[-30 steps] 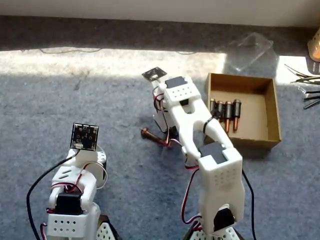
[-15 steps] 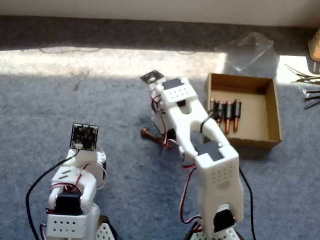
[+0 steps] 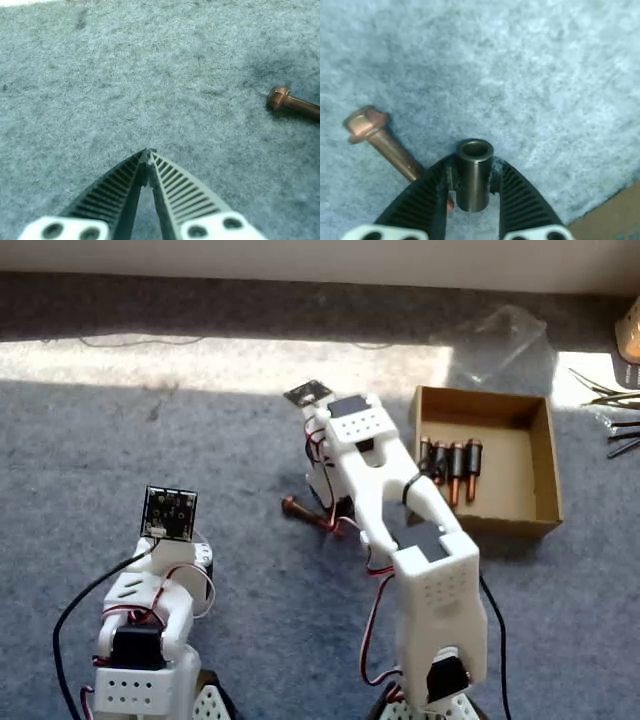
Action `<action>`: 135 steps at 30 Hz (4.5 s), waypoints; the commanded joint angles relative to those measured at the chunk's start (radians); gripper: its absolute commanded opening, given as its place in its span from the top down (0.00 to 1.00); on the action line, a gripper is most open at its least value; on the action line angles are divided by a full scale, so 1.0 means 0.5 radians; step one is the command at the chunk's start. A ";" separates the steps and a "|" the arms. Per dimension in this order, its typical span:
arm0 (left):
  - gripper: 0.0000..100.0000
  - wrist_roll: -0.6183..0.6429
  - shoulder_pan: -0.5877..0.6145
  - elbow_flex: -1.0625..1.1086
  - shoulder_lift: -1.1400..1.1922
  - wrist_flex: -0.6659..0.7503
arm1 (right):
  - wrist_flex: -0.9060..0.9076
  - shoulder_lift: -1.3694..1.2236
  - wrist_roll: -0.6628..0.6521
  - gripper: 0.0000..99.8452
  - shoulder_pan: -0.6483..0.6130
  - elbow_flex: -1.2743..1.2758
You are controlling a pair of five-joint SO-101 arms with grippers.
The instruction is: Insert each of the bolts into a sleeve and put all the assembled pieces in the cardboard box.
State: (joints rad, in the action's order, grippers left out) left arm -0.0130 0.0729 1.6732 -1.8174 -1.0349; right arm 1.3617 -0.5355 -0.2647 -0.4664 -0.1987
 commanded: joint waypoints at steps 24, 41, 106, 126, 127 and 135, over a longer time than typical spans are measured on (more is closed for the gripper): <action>0.98 -0.012 -0.035 0.044 -0.014 -0.015 | 0.529 1.803 -0.006 1.00 -0.026 0.333; 0.98 -0.009 -0.186 0.044 -0.014 -0.138 | -0.305 2.966 -0.006 1.00 0.029 1.944; 0.99 0.384 -0.431 -1.002 0.848 -0.466 | -0.750 4.289 0.451 1.00 0.486 3.092; 0.98 0.908 -0.904 -2.110 2.745 -0.255 | -0.649 4.746 0.460 1.00 0.591 3.270; 0.98 0.967 -0.934 -2.168 2.822 -0.255 | -0.649 4.724 0.460 1.00 0.591 3.264; 0.80 1.455 -1.103 -2.573 3.414 -0.255 | -0.649 4.749 0.460 1.00 0.591 3.279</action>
State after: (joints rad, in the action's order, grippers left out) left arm 0.5930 -0.4442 0.5086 -0.2064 -1.1761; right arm 1.0349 1.8274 -0.0453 -0.1811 1.4446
